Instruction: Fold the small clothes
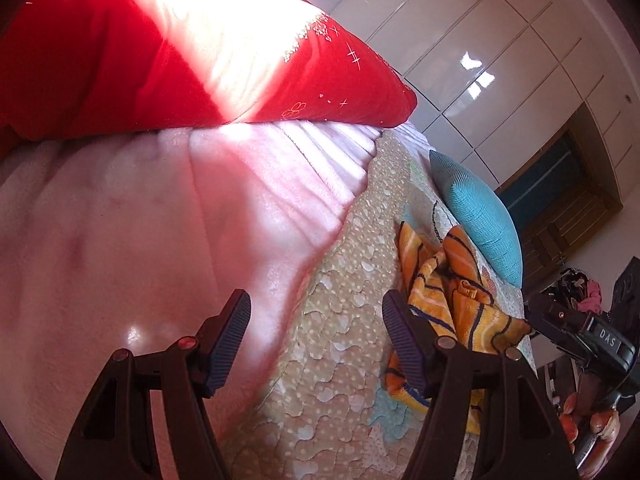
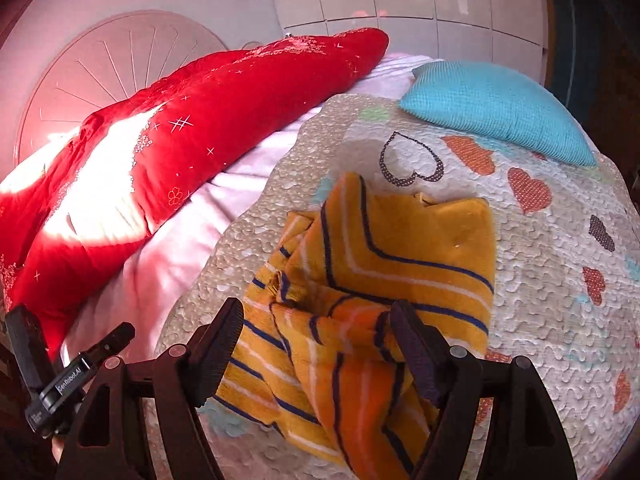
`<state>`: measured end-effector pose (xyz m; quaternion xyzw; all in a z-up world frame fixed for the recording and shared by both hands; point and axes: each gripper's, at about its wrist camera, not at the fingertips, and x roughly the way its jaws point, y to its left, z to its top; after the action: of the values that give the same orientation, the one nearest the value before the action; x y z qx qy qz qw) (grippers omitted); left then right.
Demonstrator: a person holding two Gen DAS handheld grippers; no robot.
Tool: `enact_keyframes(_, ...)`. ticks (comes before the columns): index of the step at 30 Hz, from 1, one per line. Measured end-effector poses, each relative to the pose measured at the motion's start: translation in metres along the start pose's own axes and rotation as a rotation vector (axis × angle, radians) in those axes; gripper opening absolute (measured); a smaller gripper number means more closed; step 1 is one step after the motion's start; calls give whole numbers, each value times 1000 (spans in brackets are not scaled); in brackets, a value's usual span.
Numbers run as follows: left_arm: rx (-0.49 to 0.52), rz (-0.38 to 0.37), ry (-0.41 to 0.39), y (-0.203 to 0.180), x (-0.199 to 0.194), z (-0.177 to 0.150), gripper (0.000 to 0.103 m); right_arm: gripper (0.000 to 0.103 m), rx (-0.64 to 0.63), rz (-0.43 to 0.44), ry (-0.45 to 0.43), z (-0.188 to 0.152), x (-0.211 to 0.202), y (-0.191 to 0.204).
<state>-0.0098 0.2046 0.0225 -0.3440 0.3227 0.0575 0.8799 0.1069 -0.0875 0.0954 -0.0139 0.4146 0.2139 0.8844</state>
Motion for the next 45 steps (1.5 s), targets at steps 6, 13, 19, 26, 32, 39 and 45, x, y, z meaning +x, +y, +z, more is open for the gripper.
enact_keyframes(6,18,18,5,-5,3,-4,67,81,7,-85,15,-17,19,-7)
enact_keyframes(13,1,18,5,-1,3,-1,67,84,-49,-147,-5,-19,27,-5)
enact_keyframes(19,9,15,-6,-2,0,-1,67,68,-98,49,107,-53,42,28)
enact_keyframes(26,-23,13,-4,4,0,0,67,79,-313,6,124,-90,33,67)
enact_keyframes(32,-20,12,-6,3,0,0,67,80,-516,85,128,-105,-3,99)
enact_keyframes(39,-20,4,-4,1,-1,-1,67,58,-363,-30,-31,-72,-27,68)
enact_keyframes(45,-2,0,0,-4,0,-2,67,27,-51,-117,23,-31,29,18)
